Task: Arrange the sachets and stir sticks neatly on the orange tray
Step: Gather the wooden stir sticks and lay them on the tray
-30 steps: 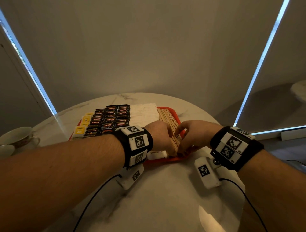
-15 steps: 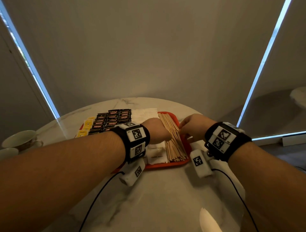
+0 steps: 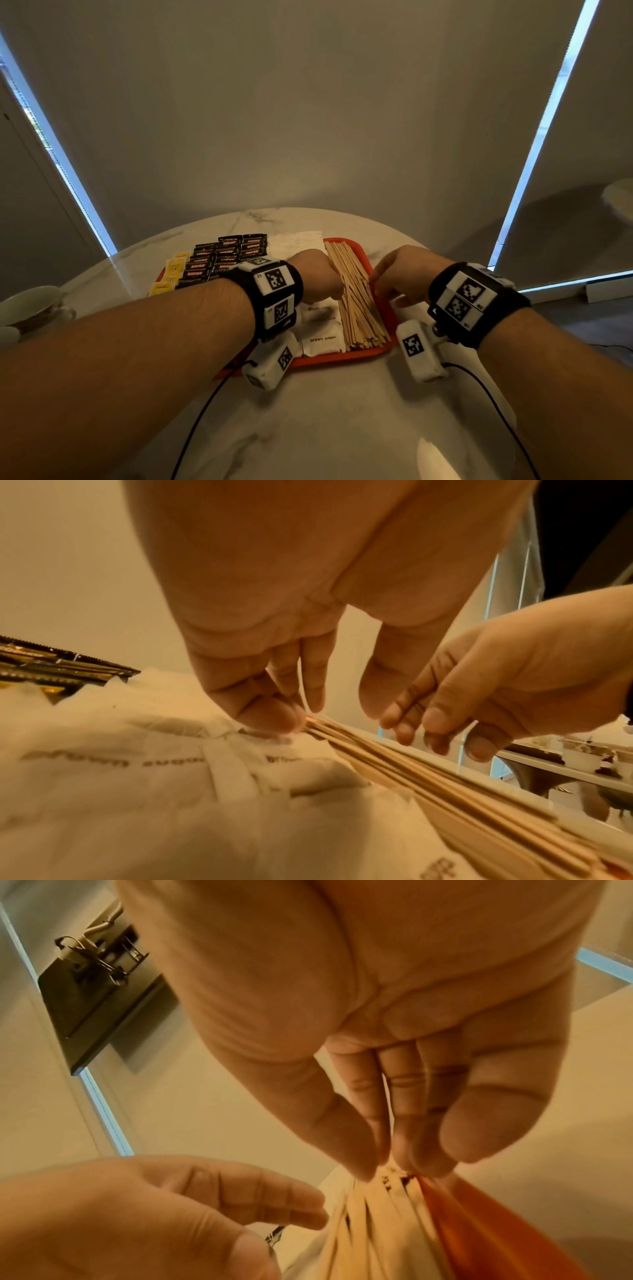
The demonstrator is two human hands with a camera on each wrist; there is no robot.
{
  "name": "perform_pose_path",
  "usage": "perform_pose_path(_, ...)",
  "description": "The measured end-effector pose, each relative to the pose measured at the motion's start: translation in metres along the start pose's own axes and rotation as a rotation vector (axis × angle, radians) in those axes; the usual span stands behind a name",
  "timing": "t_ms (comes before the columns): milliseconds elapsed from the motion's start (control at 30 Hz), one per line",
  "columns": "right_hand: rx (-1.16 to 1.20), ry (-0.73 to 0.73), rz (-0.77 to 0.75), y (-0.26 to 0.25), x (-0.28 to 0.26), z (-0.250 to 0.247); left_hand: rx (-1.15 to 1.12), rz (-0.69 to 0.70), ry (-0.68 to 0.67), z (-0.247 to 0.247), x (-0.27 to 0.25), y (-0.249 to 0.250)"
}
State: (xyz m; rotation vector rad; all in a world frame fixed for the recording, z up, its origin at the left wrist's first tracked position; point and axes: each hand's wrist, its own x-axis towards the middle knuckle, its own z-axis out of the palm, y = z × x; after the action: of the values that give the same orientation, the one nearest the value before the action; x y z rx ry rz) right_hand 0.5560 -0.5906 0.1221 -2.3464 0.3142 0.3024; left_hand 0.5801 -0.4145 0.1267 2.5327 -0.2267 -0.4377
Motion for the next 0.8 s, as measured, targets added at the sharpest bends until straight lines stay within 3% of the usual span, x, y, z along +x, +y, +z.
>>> perform_pose_path(167, -0.093, -0.098, 0.012, 0.007, -0.021, 0.005, 0.039, 0.064, 0.033, 0.003, -0.008, 0.000)
perform_pose_path(333, -0.121, -0.066, -0.012, 0.007, -0.028, 0.013, 0.038, 0.099, 0.055, 0.010, -0.023, 0.002)
perform_pose_path(533, 0.155, 0.141, -0.002, 0.014, -0.027, 0.017, 0.156, 0.180, 0.138, -0.001, -0.071, -0.028)
perform_pose_path(667, 0.494, 0.067, 0.046, 0.011, -0.027, 0.027, 0.332, 0.103, 0.140, -0.010, -0.111, -0.066)
perform_pose_path(800, 0.592, 0.067, 0.070, 0.002, -0.034, 0.036, 0.426, -0.033, 0.156, -0.014, -0.133, -0.095)
